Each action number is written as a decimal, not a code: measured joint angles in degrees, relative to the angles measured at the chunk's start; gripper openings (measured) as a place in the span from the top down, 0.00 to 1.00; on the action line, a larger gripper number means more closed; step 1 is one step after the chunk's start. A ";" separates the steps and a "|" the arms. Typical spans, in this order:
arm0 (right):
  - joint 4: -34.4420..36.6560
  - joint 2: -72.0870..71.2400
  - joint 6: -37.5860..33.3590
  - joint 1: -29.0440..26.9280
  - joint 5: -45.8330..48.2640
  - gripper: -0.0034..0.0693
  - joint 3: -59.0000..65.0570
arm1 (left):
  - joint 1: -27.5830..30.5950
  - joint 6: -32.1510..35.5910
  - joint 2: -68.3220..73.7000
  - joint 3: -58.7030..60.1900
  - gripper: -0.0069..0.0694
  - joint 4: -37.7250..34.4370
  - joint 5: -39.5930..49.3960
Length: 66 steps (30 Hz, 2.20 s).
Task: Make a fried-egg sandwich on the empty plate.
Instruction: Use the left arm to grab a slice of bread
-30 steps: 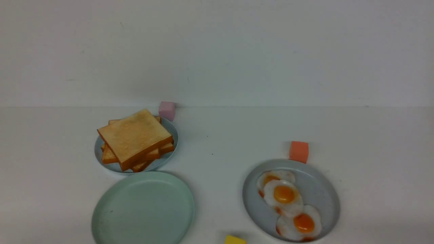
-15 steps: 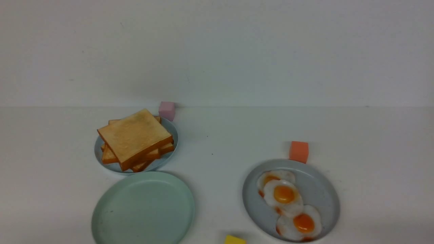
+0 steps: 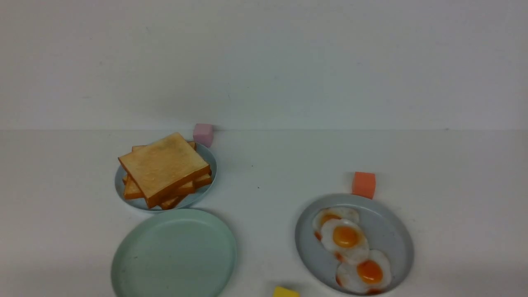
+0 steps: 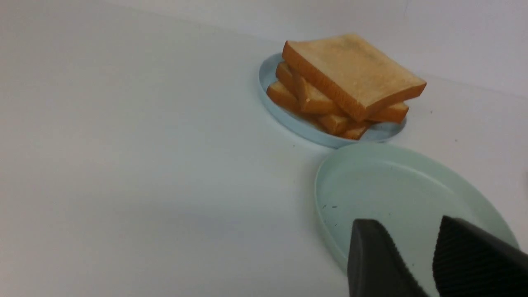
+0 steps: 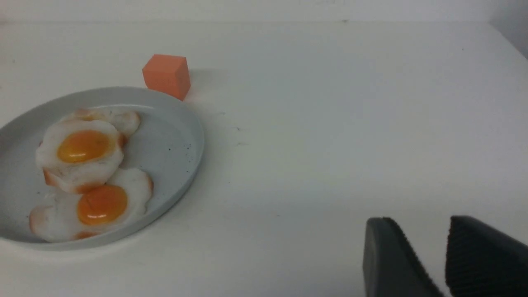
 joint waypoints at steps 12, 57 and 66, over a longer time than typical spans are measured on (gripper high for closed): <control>0.00 0.00 2.84 0.00 -17.65 0.62 0.05 | 0.00 -0.04 0.00 0.00 0.60 -0.05 -16.74; 14.92 48.54 13.56 0.52 27.57 0.62 -47.81 | 0.00 -19.68 65.95 -49.11 0.60 -4.20 13.10; 18.29 50.05 6.33 17.15 29.47 0.62 -47.74 | 8.94 -6.00 80.35 -59.89 0.60 -16.43 17.55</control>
